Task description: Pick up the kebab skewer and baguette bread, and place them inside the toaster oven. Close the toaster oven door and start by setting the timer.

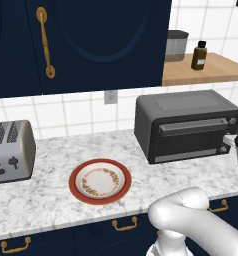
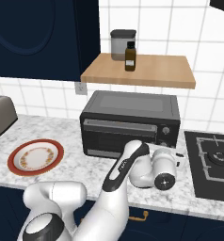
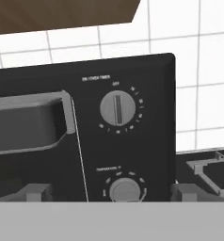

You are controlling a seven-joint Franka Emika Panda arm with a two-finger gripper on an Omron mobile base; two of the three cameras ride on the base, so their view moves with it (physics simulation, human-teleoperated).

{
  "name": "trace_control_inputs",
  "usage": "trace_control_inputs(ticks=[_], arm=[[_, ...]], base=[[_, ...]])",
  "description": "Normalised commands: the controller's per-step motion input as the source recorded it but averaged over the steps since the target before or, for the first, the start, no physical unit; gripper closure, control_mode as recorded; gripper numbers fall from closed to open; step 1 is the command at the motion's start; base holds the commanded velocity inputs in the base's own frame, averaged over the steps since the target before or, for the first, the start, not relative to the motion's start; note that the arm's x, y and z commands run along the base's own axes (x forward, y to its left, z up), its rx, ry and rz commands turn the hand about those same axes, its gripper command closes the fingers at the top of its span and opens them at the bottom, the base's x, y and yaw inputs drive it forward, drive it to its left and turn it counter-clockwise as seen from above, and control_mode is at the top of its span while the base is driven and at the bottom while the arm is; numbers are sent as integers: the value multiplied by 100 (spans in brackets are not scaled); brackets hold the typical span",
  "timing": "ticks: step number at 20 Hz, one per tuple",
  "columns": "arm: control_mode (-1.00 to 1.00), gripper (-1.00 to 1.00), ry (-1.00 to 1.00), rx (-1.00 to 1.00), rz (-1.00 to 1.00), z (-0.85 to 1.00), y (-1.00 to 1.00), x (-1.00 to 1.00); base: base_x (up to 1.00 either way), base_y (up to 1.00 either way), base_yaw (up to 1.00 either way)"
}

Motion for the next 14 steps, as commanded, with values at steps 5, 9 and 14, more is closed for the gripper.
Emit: trace_control_inputs(ticks=[5, 9, 14], arm=[[-100, -100, 0, 18, 0, 23, 0, 2], [-100, -100, 0, 17, 0, 22, 0, 2], [-100, -100, 0, 12, 0, 10, -1, 7]], base=[[0, 0, 0], [0, 0, 0], [0, 0, 0]])
